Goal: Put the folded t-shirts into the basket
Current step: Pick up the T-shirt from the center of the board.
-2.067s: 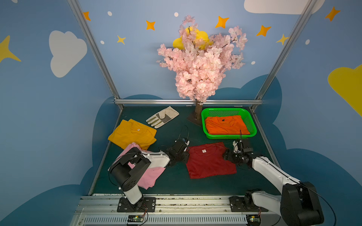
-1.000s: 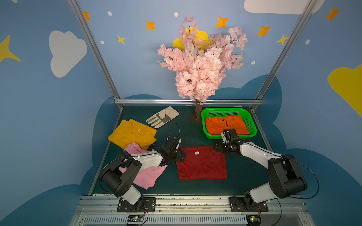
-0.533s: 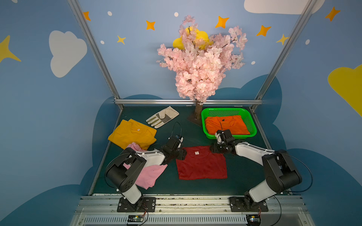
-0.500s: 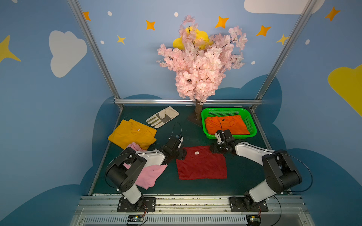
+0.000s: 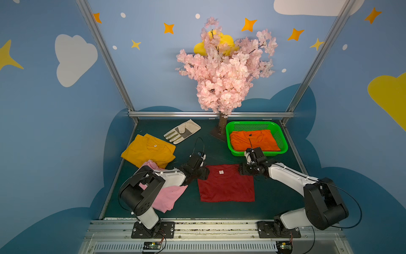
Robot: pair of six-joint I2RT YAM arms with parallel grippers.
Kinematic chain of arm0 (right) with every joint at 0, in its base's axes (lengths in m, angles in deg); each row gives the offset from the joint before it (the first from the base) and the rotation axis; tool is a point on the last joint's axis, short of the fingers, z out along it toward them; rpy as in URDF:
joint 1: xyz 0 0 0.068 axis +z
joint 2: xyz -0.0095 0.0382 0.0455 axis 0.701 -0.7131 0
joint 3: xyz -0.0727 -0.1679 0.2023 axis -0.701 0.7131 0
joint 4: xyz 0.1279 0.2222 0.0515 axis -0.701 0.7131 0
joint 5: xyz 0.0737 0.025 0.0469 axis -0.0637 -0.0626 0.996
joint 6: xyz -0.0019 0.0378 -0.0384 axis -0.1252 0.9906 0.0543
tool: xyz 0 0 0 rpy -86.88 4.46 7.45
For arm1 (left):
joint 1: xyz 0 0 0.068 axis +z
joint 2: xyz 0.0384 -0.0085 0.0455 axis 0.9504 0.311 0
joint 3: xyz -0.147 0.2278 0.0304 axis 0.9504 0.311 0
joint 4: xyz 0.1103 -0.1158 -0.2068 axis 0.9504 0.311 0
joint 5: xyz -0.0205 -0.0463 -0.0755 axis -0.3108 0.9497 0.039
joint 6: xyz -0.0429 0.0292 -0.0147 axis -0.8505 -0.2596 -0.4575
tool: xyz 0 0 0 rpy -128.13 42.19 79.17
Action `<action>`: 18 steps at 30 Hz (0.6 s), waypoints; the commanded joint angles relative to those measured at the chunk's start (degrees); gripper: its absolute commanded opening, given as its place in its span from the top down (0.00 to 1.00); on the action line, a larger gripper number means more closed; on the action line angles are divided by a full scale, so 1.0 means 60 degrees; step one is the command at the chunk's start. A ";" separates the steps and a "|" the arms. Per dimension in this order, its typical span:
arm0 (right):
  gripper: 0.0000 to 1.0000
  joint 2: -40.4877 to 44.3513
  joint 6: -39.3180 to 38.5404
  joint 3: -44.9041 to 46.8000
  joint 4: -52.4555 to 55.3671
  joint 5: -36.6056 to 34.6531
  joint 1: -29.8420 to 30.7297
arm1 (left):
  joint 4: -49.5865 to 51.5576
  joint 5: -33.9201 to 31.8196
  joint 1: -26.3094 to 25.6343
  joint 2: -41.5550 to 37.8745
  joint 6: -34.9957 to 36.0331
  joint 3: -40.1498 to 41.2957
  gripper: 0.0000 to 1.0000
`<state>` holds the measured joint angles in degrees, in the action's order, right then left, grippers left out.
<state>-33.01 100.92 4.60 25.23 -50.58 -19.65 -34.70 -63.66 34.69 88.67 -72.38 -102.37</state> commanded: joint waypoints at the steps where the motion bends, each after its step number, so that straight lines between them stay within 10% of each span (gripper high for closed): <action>1: 0.31 -0.0354 0.0084 0.0234 0.0171 -0.0145 0.0036 | 0.0380 0.0765 -0.0196 0.0375 -0.0132 0.0303 0.33; 10: 0.40 -0.1064 0.0379 0.0440 -0.0460 0.0040 0.0312 | 0.0304 0.0858 -0.0202 0.0632 -0.0130 0.0296 0.37; 18: 0.69 -0.1290 0.0371 0.0490 -0.0977 0.0464 0.0372 | -0.0085 0.0838 -0.0305 0.0886 -0.0398 0.0477 0.62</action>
<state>-38.58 102.54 5.76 20.09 -52.09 -18.40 -39.09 -63.83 34.56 90.90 -73.17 -102.09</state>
